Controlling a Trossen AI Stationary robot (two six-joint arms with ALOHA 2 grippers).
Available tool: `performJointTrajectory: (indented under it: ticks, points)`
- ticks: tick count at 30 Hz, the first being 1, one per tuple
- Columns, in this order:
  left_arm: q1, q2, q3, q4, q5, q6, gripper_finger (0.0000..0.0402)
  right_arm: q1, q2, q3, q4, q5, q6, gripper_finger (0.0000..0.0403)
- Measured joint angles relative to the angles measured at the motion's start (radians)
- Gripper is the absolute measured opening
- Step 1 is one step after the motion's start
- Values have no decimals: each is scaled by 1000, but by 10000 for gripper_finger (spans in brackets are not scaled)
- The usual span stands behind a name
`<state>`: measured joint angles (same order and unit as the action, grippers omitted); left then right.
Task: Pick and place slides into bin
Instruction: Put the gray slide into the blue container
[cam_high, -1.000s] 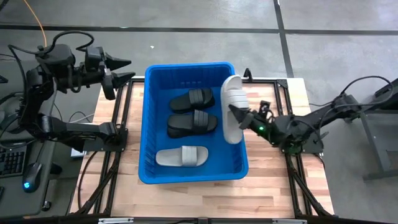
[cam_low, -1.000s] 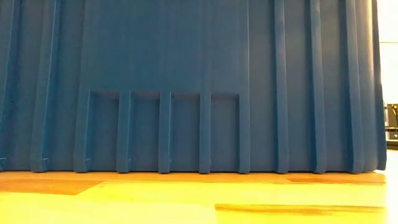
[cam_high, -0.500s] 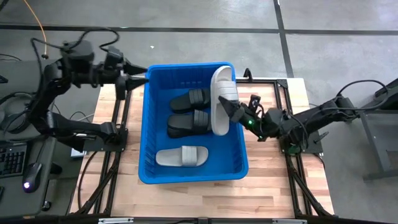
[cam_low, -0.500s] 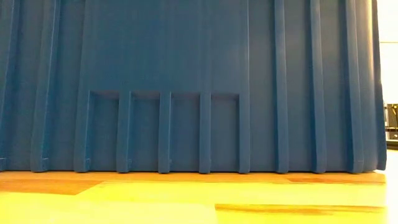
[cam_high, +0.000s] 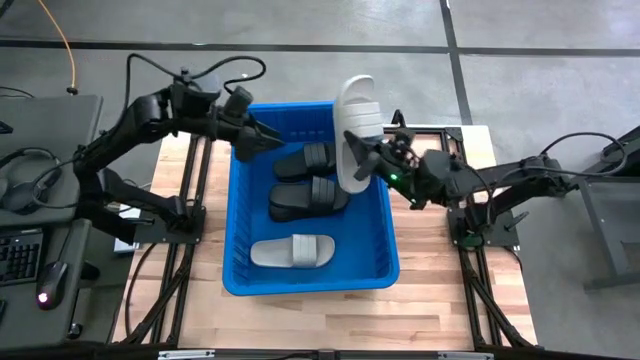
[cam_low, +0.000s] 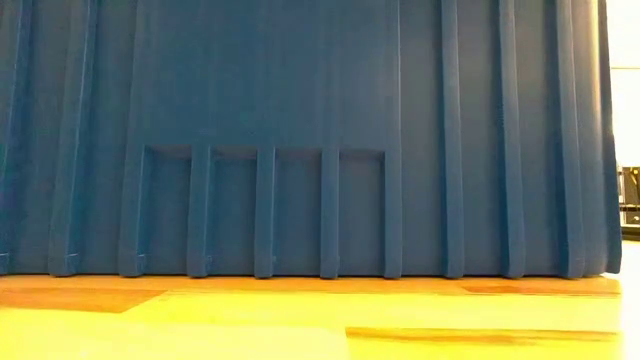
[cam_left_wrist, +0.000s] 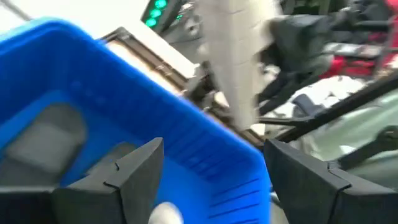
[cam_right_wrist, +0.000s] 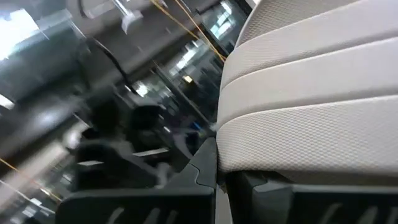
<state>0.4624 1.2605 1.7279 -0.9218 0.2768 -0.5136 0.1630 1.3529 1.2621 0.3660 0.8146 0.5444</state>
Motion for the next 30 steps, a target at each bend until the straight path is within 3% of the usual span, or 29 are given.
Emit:
performJointTrajectory:
  ticks: [3, 9, 13, 17, 24, 30]
  points:
    - [-40, 18, 1, 83, -4, -23, 266, -17, 66, 119, -171, 0, 26, 0]
    - [-80, 52, 0, 113, -134, -78, 266, -26, 228, 355, -204, -11, -137, 0]
    - [-78, 53, 0, 95, -108, -97, 266, -23, 314, 514, -329, 16, -251, 0]
    - [-78, 53, 0, 98, -83, -122, 266, -26, 370, 646, -414, 26, -265, 0]
    - [-78, 52, 0, 137, -86, -141, 266, -54, 440, 748, -440, 35, -286, 0]
    - [-79, 52, 0, 152, -75, -138, 266, -74, 463, 748, -412, -41, -237, 0]
